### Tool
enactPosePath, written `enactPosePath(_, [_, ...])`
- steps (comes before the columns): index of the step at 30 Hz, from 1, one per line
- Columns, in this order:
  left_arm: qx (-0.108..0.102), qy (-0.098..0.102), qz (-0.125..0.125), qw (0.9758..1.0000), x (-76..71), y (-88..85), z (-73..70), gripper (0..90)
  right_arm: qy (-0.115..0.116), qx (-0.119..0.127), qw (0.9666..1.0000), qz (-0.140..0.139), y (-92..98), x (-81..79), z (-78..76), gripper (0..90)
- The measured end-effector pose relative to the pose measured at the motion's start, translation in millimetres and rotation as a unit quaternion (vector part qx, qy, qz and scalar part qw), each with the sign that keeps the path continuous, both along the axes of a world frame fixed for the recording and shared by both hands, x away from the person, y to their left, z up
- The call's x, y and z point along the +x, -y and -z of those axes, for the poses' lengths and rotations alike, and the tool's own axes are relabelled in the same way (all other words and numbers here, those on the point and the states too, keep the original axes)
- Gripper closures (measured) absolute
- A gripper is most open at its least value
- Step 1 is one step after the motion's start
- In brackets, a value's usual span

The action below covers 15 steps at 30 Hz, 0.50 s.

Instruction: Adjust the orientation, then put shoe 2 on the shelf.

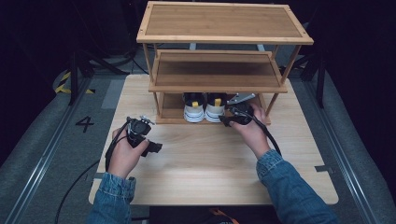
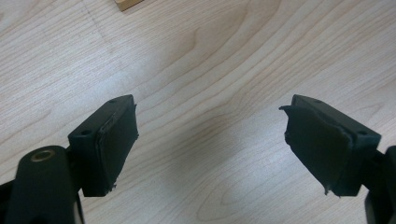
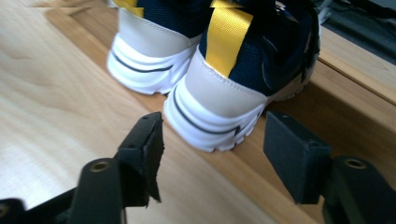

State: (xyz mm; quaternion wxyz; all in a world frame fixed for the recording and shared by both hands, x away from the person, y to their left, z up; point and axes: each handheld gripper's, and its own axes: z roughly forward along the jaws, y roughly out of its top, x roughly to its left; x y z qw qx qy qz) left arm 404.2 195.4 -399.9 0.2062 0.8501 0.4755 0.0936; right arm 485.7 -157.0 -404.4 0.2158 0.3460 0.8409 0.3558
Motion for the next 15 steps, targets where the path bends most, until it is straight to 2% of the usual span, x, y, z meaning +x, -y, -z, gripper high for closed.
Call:
enactPosePath(6, [0.001,0.001,0.003,1.0,0.5,2.3,0.3,17.3,-0.023,0.024,0.9994,-0.002,21.3,-20.5,-11.9,34.3])
enactPosePath(7, [0.002,-0.002,0.002,1.0,0.1,2.7,1.5,17.4,-0.02,0.023,0.9995,-0.004,29.0,-26.8,-15.4,33.9])
enactPosePath(11, [0.003,-0.003,0.004,1.0,0.0,2.3,2.6,17.4,-0.022,0.026,0.9994,-0.006,39.9,-34.0,-18.9,31.8])
enactPosePath(15, [0.01,-0.004,0.004,0.9999,-1.1,0.0,3.7,18.4,-0.033,0.036,0.9987,0.009,64.5,-43.4,-22.1,27.1])
